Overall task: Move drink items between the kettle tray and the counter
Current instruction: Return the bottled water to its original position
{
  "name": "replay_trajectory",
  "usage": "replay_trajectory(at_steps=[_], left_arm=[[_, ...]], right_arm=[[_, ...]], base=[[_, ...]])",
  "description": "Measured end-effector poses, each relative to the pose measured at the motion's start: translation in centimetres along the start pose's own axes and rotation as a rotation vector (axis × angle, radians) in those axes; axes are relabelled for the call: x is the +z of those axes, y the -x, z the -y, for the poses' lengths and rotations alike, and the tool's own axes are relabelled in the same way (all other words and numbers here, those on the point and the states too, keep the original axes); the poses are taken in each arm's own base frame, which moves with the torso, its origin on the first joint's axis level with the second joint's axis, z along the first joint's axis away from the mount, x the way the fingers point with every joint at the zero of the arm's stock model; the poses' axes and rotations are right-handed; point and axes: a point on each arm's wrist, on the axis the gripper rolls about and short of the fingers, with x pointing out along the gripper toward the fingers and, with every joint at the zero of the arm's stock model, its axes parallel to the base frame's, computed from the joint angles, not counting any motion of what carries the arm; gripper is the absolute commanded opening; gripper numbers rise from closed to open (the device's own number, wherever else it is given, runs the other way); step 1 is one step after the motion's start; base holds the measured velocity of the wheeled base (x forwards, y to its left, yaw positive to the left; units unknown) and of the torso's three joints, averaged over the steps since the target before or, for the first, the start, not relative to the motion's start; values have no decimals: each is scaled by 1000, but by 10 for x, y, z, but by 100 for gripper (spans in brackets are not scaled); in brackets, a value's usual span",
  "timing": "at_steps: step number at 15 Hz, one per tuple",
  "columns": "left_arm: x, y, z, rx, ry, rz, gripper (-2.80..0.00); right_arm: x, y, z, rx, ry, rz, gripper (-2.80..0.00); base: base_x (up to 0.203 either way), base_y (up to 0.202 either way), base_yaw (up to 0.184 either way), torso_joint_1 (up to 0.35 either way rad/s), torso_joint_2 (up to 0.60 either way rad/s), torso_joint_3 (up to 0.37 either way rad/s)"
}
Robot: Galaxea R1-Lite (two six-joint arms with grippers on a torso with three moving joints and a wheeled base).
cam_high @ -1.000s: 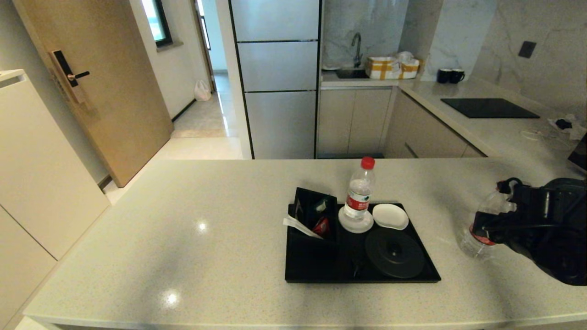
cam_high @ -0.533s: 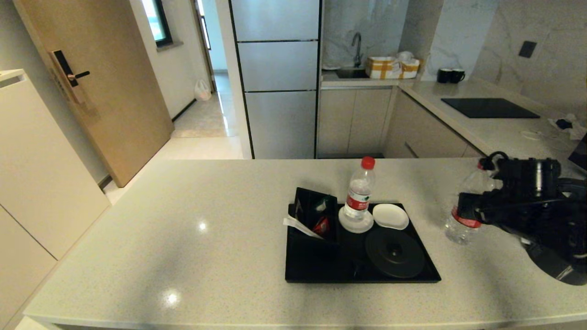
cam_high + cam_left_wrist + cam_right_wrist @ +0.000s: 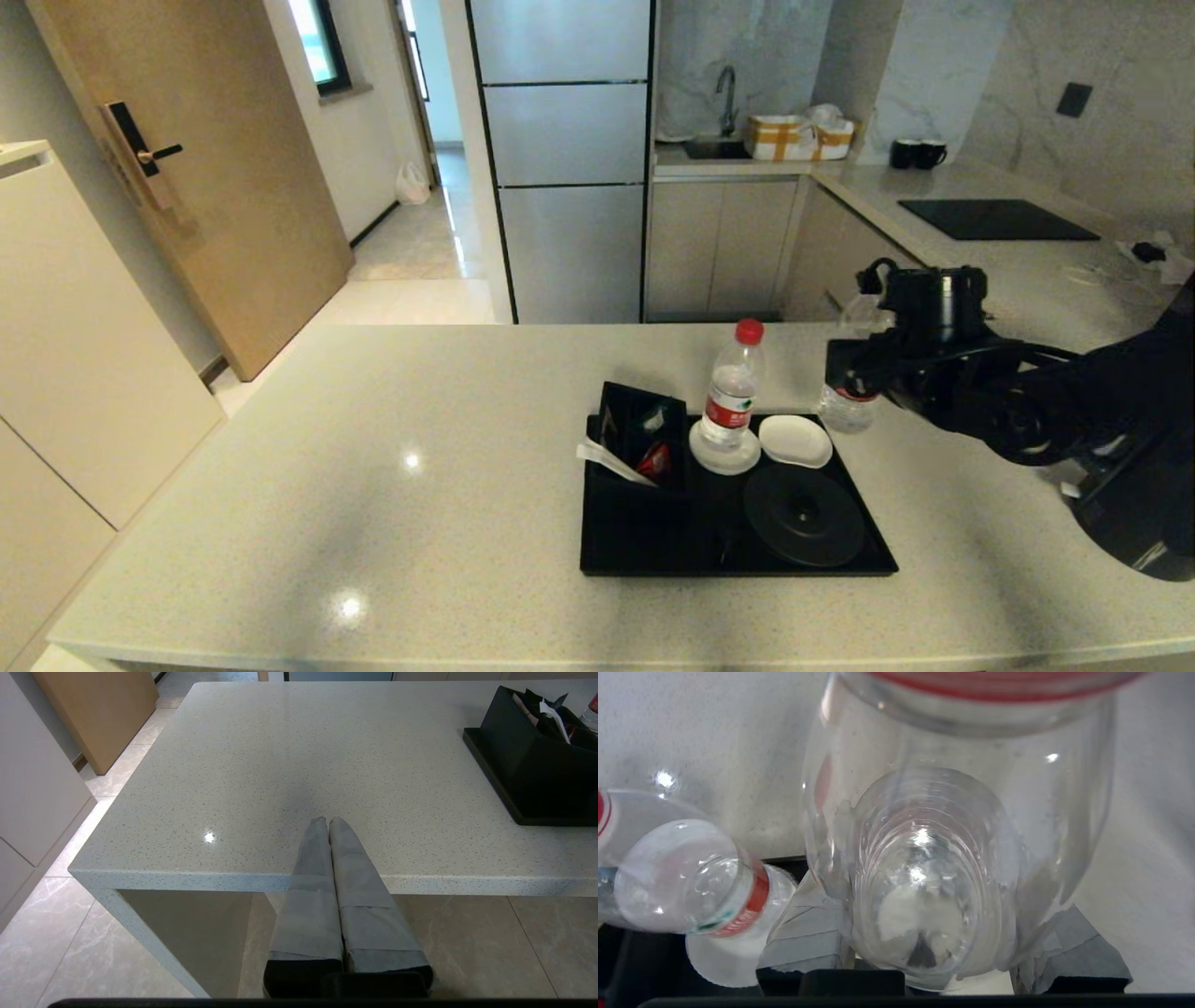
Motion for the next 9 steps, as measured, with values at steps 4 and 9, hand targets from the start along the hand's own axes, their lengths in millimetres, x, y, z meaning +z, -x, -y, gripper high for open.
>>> replay_trajectory(at_steps=[4,9], left_arm=[[0,0,0,0,0,0,-280],[0,0,0,0,0,-1,-280]], right_arm=[[-10,-28,-22,2,16,-13,-280],[-21,-58,-37,-1,23,-21,-280]], base=[[0,0,0,0,0,0],[0,0,0,0,0,0]])
